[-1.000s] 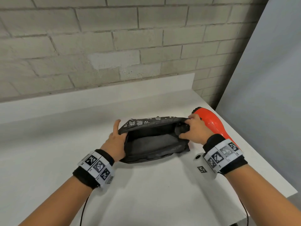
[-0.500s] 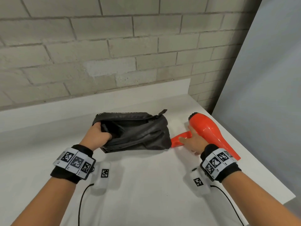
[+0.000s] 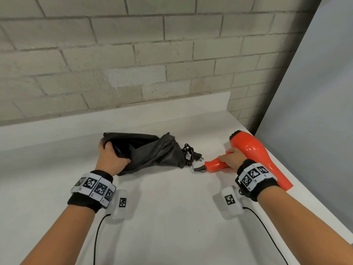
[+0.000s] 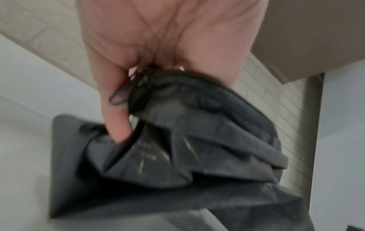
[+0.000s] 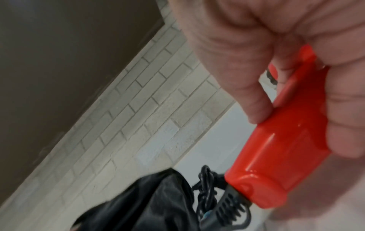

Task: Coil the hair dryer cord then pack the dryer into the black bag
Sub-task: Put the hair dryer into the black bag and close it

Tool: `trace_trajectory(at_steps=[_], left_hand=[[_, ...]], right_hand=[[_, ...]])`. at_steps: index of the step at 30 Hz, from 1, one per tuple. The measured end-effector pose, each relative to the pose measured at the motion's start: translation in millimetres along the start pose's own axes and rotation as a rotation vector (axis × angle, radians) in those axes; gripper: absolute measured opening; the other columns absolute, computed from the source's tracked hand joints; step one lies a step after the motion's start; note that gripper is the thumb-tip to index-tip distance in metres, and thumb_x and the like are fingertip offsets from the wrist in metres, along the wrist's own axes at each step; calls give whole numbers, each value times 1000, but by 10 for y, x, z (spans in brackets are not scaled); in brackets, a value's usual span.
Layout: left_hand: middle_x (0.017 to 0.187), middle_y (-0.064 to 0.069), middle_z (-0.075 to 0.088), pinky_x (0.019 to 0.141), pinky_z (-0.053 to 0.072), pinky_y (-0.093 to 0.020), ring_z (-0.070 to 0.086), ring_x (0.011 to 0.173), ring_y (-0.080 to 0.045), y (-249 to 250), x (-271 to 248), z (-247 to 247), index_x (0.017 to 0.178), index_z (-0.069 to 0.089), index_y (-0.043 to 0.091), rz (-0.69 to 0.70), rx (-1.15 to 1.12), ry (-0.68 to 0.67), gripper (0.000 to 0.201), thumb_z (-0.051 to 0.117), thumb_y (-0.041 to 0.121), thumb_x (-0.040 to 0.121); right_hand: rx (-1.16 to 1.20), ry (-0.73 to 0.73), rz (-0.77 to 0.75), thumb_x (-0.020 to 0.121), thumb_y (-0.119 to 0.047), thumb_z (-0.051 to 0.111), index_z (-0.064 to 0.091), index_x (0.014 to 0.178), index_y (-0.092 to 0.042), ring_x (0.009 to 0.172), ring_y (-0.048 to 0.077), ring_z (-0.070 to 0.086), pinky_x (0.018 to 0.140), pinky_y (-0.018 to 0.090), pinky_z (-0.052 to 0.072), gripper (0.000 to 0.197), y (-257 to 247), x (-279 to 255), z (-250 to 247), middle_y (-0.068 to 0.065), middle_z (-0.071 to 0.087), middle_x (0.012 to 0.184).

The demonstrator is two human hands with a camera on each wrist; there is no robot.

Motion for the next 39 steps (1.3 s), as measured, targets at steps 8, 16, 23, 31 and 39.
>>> trace_trajectory(at_steps=[8, 16, 23, 31, 39], left_hand=[[153, -3, -16, 97, 44, -37, 45, 120, -34, 13, -98, 126, 143, 0, 7, 57, 179, -288, 111, 77, 10, 63], [153, -4, -8, 96, 43, -30, 38, 127, -29, 288, -221, 419, 144, 2, 10, 232, 180, -454, 108, 76, 12, 65], [125, -6, 46, 78, 44, -26, 52, 104, -24, 548, -284, 565, 128, 41, 8, 268, 173, -583, 67, 71, 10, 69], [112, -12, 56, 75, 43, -29, 52, 95, -24, 589, -200, 555, 128, 39, 9, 160, 14, -555, 53, 55, 3, 78], [126, -10, 55, 84, 41, -21, 54, 112, -26, 741, -121, 384, 130, 46, 11, 370, 34, -484, 52, 59, 3, 81]], right_hand=[[339, 257, -339, 81, -4, 64, 46, 117, -13, 95, 27, 56, 80, 40, 55, 41, -326, -211, -375, 11, 45, 111], [469, 270, -801, 80, -1, 63, 43, 103, -21, 89, 9, 50, 81, 41, 55, 37, -664, -798, -398, -12, 44, 92], [382, 80, -887, 71, -9, 64, 46, 90, -39, 96, 23, 49, 90, 52, 50, 39, -468, -919, -54, -11, 46, 98], [-79, 10, -922, 72, 3, 66, 47, 85, -42, 94, 11, 46, 84, 33, 49, 51, -210, -839, -8, 2, 39, 109], [-415, 99, -975, 73, 5, 60, 57, 97, -17, 88, 18, 44, 73, 5, 33, 33, -160, -742, 39, 1, 33, 112]])
Point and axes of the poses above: each hand's wrist, its own x-axis towards the middle knuckle, its own z-axis out of the palm, y = z × x, the point moved 1 cm from there along x, towards the middle knuckle
